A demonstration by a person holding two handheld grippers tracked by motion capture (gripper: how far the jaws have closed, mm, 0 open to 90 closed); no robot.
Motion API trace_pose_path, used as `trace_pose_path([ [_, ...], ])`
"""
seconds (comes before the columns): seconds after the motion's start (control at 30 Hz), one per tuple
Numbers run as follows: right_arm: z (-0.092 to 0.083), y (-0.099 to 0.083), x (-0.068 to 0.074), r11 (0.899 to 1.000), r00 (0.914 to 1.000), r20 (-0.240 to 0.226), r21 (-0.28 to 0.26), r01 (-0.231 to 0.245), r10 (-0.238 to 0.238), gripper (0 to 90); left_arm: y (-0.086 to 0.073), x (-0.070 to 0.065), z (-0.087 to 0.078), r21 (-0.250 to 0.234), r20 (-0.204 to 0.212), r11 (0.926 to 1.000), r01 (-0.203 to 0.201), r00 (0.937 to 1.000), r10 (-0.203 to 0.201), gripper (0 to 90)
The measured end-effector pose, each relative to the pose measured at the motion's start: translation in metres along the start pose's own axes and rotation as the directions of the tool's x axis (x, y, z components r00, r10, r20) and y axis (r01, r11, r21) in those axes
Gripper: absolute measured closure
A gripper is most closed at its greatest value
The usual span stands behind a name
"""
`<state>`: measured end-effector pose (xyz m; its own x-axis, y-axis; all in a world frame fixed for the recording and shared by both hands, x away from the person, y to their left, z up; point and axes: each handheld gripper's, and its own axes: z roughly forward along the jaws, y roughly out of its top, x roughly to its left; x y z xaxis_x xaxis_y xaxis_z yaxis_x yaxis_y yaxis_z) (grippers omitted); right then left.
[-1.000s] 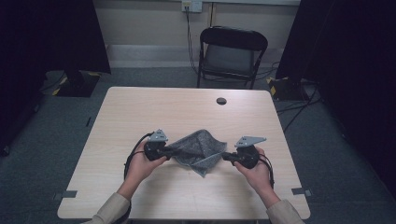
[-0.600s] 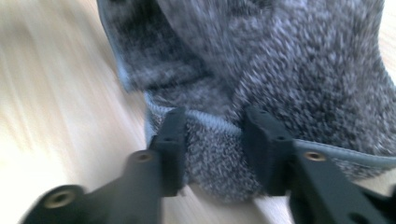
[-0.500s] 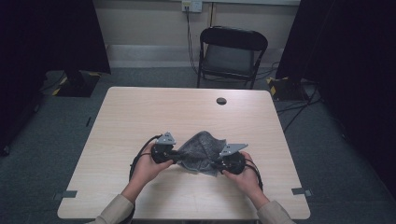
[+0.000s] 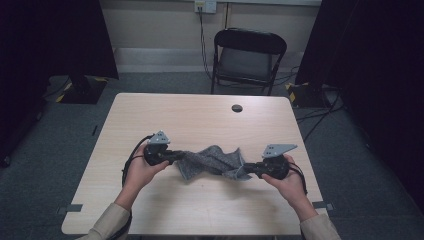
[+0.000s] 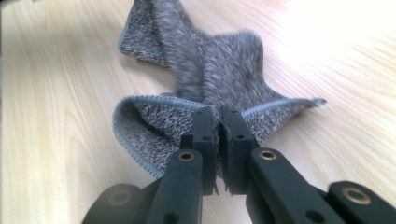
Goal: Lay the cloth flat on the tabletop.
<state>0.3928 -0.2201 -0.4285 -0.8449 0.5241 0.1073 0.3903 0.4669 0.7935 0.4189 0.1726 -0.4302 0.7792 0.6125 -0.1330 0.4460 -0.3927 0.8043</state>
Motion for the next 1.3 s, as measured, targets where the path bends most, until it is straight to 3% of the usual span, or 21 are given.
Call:
trace_pose_path([
  [0.07,0.001,-0.003,-0.004,1.0,0.9992,0.035,0.02,-0.017,0.016,87.0,0.0,0.001,0.005,0.021,-0.017,0.9997,-0.016,0.9997,0.017,84.9],
  [0.13,0.005,-0.006,-0.008,0.999,0.9995,0.029,0.033,-0.013,0.012,87.1,-0.004,0.004,0.012,0.036,-0.018,0.9993,0.008,0.9998,-0.007,85.1],
  [0.17,0.01,-0.012,-0.013,0.996,0.997,0.077,0.086,-0.01,0.003,86.9,-0.006,0.007,0.016,0.04,-0.031,0.9991,0.015,0.9994,-0.013,85.3],
  [0.23,0.013,-0.017,-0.016,0.995,0.9963,0.084,0.098,-0.027,0.019,86.5,-0.012,0.012,0.024,0.032,-0.038,0.9988,0.037,0.9986,-0.036,85.2],
  [0.27,0.017,-0.027,-0.024,0.993,0.9902,0.119,0.087,-0.084,0.074,84.1,-0.014,0.015,0.029,0.024,-0.062,0.9991,0.034,0.9975,-0.033,81.9],
  [0.33,0.018,-0.029,-0.026,0.993,0.9899,0.124,0.083,-0.08,0.069,82.1,-0.015,0.017,0.036,0.03,-0.084,0.9987,0.041,0.9957,-0.039,81.0],
  [0.37,0.019,-0.031,-0.027,0.993,0.9861,0.151,0.088,-0.082,0.068,77.2,-0.014,0.018,0.041,0.01,-0.103,0.9984,0.056,0.9931,-0.055,77.6],
  [0.4,0.02,-0.032,-0.029,0.992,0.9787,0.187,0.081,-0.101,0.084,73.0,-0.013,0.018,0.043,-0.013,-0.108,0.9967,0.08,0.9909,-0.081,68.8],
  [0.43,0.02,-0.033,-0.031,0.991,0.9748,0.202,0.07,-0.112,0.096,70.4,-0.012,0.016,0.044,-0.04,-0.101,0.9942,0.1,0.9894,-0.104,54.6],
  [0.5,0.013,-0.035,-0.036,0.99,0.9662,0.222,0.027,-0.14,0.13,64.7,-0.01,0.011,0.042,-0.062,-0.068,0.9947,0.082,0.9939,-0.086,43.3],
  [0.6,0.004,-0.037,-0.039,0.989,0.9595,0.247,0.018,-0.145,0.136,62.7,-0.011,0.002,0.03,-0.042,-0.05,0.998,0.048,0.9975,-0.05,38.3],
  [0.67,-0.006,-0.039,-0.04,0.988,0.9578,0.243,-0.015,-0.154,0.153,62.4,-0.012,-0.003,0.022,-0.031,-0.04,0.9993,0.023,0.9989,-0.024,38.5],
  [0.77,-0.015,-0.038,-0.033,0.989,0.9651,0.215,-0.043,-0.144,0.15,61.2,-0.021,-0.015,0.013,-0.016,-0.007,0.9997,0.02,0.9998,-0.02,38.7],
  [0.9,-0.007,-0.036,-0.015,0.99,0.98,0.148,-0.056,-0.126,0.133,54.1,-0.042,-0.035,0.022,0.005,0.057,0.9995,0.03,0.9979,-0.03,42.2],
  [0.93,0.003,-0.038,-0.006,0.994,0.9862,0.122,-0.024,-0.11,0.112,53.6,-0.046,-0.037,0.027,0.013,0.066,0.9994,0.033,0.9973,-0.034,43.8],
  [1.07,0.022,-0.041,0.003,0.995,0.9913,0.097,0.024,-0.092,0.089,55.1,-0.057,-0.045,0.045,0.056,0.071,0.9984,0.009,0.9974,-0.013,49.5],
  [1.1,0.022,-0.041,0.003,0.995,0.9913,0.097,0.024,-0.092,0.089,55.1,-0.056,-0.045,0.048,0.061,0.064,0.9982,-0.004,0.9979,0.0,49.5],
  [1.2,0.032,-0.044,0.002,0.994,0.9908,0.098,0.051,-0.098,0.093,58.2,-0.052,-0.041,0.051,0.069,0.051,0.9974,-0.019,0.9986,0.016,64.0],
  [1.23,0.036,-0.044,0.001,0.994,0.9915,0.094,0.058,-0.095,0.09,59.5,-0.05,-0.04,0.053,0.076,0.05,0.9966,-0.033,0.9983,0.03,64.0],
  [1.3,0.041,-0.043,-0.002,0.994,0.9906,0.111,0.066,-0.088,0.08,64.3,-0.047,-0.036,0.056,0.083,0.056,0.9961,-0.031,0.9981,0.026,69.8],
])
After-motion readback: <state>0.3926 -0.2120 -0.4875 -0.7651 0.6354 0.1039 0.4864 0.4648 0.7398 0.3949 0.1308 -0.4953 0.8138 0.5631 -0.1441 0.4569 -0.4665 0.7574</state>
